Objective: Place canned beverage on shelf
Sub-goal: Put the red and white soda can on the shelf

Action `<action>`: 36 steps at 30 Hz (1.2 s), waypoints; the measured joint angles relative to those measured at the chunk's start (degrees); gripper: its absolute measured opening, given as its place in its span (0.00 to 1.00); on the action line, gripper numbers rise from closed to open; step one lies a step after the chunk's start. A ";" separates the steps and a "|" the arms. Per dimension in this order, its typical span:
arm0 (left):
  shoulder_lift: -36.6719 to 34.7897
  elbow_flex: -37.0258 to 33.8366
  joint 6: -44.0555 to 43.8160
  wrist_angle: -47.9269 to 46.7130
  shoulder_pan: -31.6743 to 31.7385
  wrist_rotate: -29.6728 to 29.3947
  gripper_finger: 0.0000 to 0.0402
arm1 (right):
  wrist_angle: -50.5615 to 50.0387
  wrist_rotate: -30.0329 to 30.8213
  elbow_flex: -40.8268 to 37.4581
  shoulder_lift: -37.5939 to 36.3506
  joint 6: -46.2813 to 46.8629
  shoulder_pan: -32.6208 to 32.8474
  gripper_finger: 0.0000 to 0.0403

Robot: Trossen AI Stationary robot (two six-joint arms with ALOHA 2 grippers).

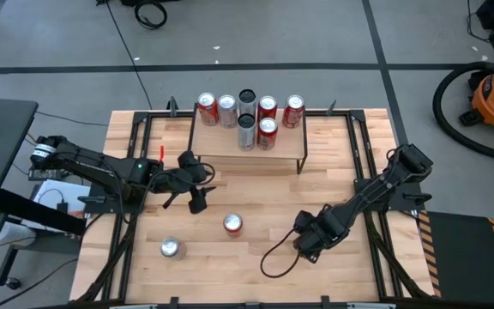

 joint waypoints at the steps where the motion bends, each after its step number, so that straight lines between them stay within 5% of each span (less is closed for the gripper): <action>1: 0.00 0.00 -0.01 -0.03 -0.01 0.35 0.57 | -0.13 0.05 -0.01 0.00 -1.03 -0.22 0.85; 14: 0.00 0.01 3.80 2.62 -1.32 -2.09 0.57 | -0.43 4.85 0.92 -4.49 -19.74 -11.64 0.78; 22: 0.00 0.02 8.62 5.54 -1.17 -3.15 0.57 | -12.07 4.90 13.04 -5.31 -37.25 -22.03 0.80; 36: 0.00 0.02 8.76 5.62 -1.17 -3.15 0.57 | -21.17 7.49 29.08 -5.31 -53.55 -33.39 0.80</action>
